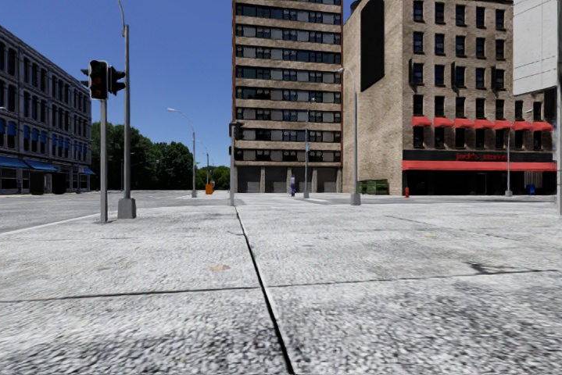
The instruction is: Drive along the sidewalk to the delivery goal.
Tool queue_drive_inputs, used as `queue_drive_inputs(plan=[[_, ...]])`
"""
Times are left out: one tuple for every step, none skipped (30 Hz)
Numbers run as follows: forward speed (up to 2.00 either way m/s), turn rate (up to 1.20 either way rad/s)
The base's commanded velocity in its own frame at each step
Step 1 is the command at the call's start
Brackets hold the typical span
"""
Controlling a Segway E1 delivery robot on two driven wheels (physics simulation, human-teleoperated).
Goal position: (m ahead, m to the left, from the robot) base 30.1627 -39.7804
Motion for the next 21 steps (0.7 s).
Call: queue_drive_inputs(plan=[[2.00,0.00],[2.00,0.00],[2.00,0.00],[2.00,0.00],[2.00,0.00],[2.00,0.00],[2.00,0.00],[2.00,0.00],[2.00,0.00],[2.00,0.00],[2.00,0.00],[2.00,0.00],[2.00,0.00],[2.00,0.00],[2.00,0.00],[2.00,0.00],[2.00,0.00],[2.00,0.00],[2.00,0.00],[2.00,0.00],[2.00,0.00]])
